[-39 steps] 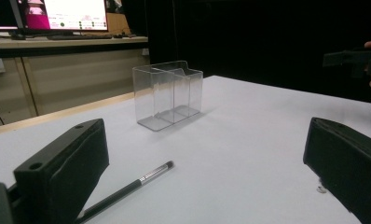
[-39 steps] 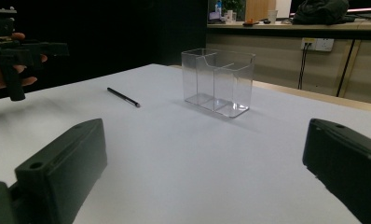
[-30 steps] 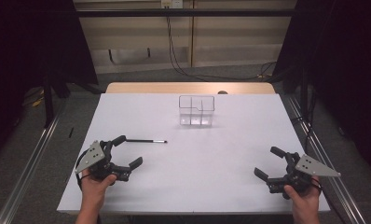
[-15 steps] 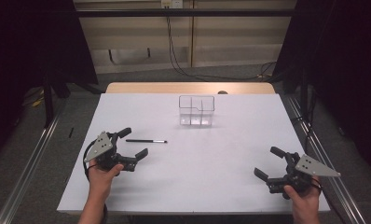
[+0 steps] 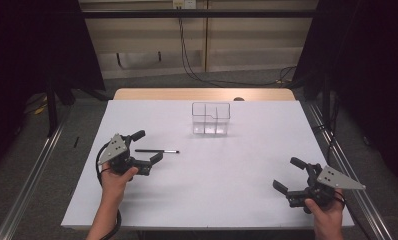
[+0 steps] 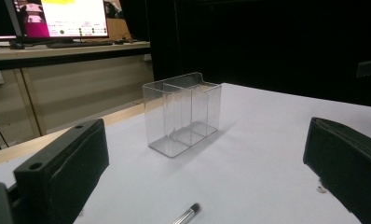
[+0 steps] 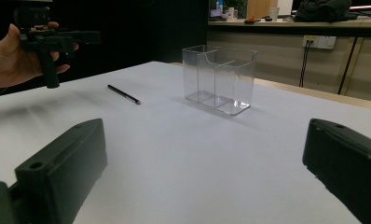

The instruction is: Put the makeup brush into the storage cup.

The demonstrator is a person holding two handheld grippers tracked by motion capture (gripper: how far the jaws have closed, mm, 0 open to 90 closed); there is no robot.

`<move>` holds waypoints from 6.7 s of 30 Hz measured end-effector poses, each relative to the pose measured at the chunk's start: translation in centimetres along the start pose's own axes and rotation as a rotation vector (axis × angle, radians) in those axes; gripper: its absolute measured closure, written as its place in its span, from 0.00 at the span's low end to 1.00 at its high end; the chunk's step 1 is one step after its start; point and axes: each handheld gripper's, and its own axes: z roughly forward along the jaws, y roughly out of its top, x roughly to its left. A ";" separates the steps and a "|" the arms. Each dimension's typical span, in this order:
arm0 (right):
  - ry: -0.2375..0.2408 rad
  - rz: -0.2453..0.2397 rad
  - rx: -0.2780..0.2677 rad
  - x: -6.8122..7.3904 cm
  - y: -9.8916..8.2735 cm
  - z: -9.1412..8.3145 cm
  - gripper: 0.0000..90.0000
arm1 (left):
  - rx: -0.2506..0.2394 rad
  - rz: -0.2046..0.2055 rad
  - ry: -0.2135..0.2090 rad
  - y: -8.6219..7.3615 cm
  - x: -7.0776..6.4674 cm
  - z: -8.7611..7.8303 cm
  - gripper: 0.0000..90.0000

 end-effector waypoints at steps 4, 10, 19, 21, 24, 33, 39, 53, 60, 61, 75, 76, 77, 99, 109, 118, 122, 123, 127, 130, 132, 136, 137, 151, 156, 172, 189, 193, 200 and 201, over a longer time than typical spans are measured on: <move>0.001 0.006 -0.001 0.0 0.0 0.0 0.00 | -0.007 -0.003 0.002 0.0 0.4 0.5 0.00; 0.002 0.004 0.000 0.0 -0.1 -0.1 0.00 | 0.006 -0.011 0.011 -0.4 0.9 1.1 0.00; 0.004 0.004 0.005 0.0 -0.1 -0.1 0.00 | 0.031 -0.006 -0.006 -0.7 1.1 2.4 0.00; 0.004 0.005 0.004 0.0 -0.1 -0.1 0.00 | 0.039 0.002 -0.009 -0.7 1.2 2.5 0.00; 0.001 0.004 0.003 -0.1 -0.1 -0.2 0.00 | 0.044 -0.002 -0.011 -0.7 1.3 2.7 0.00; 0.002 0.004 0.004 -0.2 -0.2 -0.1 0.00 | 0.056 -0.011 -0.012 -0.8 1.7 3.3 0.00; 0.004 0.004 0.005 -0.3 -0.2 -0.1 0.00 | 0.099 -0.009 -0.043 -0.5 1.9 4.1 0.00; 0.008 0.009 0.010 -0.3 -0.2 0.0 0.00 | 0.232 -0.018 -0.038 -0.1 3.2 4.4 0.00; 0.009 0.008 0.011 -0.4 -0.3 0.0 0.00 | 0.349 -0.014 -0.046 0.3 3.7 5.1 0.00; 0.008 0.008 0.011 -0.4 -0.2 0.0 0.00 | 0.349 -0.014 -0.046 0.3 3.7 5.1 0.00; 0.009 0.006 0.013 -0.5 -0.3 -0.1 0.00 | 0.539 -0.014 -0.087 0.7 4.3 6.4 0.00; 0.009 0.008 0.013 -0.4 -0.3 -0.1 0.00 | 0.539 -0.014 -0.087 0.7 4.3 6.4 0.00; 0.008 0.008 0.013 -0.5 -0.3 -0.1 0.00 | 0.568 -0.013 -0.084 0.7 4.4 6.5 0.00; 0.014 0.004 0.017 -0.4 -0.3 -0.1 0.00 | 0.839 0.063 -0.157 1.4 4.9 8.1 0.00; 0.017 0.001 0.021 -0.4 -0.3 0.0 0.00 | 0.921 0.029 -0.136 1.1 4.9 8.7 0.00; 0.012 0.001 0.020 -0.4 -0.3 -0.1 0.00 | 1.003 0.041 -0.133 1.0 5.0 9.0 0.00; 0.013 0.002 0.019 -0.4 -0.3 -0.1 0.00 | 1.019 0.046 -0.140 1.2 5.0 9.1 0.00; 0.013 0.001 0.020 -0.4 -0.3 -0.1 0.00 | 1.029 0.045 -0.144 1.3 5.1 9.1 0.01; 0.012 0.001 0.018 -0.4 -0.3 -0.2 0.00 | 1.030 0.040 -0.150 1.6 5.2 9.1 0.02; 0.011 0.003 0.017 -0.5 -0.3 -0.2 0.00 | 1.064 0.056 -0.162 1.8 5.4 8.9 0.05; 0.012 0.001 0.019 -0.4 -0.3 -0.2 0.00 | 1.068 0.042 -0.163 1.8 5.5 8.9 0.06; 0.013 0.000 0.021 -0.4 -0.4 -0.1 0.00 | 1.083 0.055 -0.170 1.8 5.6 8.8 0.09; 0.013 0.001 0.021 -0.4 -0.4 -0.1 0.00 | 1.088 0.054 -0.168 1.8 5.7 8.7 0.09; 0.010 0.005 0.023 -0.5 -0.4 -0.2 0.00 | 1.119 0.073 -0.165 1.4 6.2 8.7 0.23; 0.009 0.007 0.024 -0.5 -0.4 -0.2 0.00 | 1.130 0.073 -0.180 1.3 6.3 8.7 0.24; 0.008 0.009 0.023 -0.6 -0.5 -0.2 0.00 | 1.148 0.085 -0.224 0.7 6.3 9.0 0.39; 0.008 0.007 0.026 -0.6 -0.5 -0.2 0.00 | 1.157 0.087 -0.218 0.8 7.3 7.9 0.52; 0.007 0.006 0.025 -0.7 -0.5 -0.2 0.00 | 1.166 0.099 -0.215 0.8 7.3 7.9 0.61; 0.005 0.009 0.027 -0.7 -0.6 -0.3 0.00 | 1.215 0.105 -0.215 1.0 6.7 8.5 0.71; 0.005 0.010 0.027 -0.7 -0.6 -0.3 0.00 | 1.240 0.118 -0.233 1.1 6.7 8.6 0.71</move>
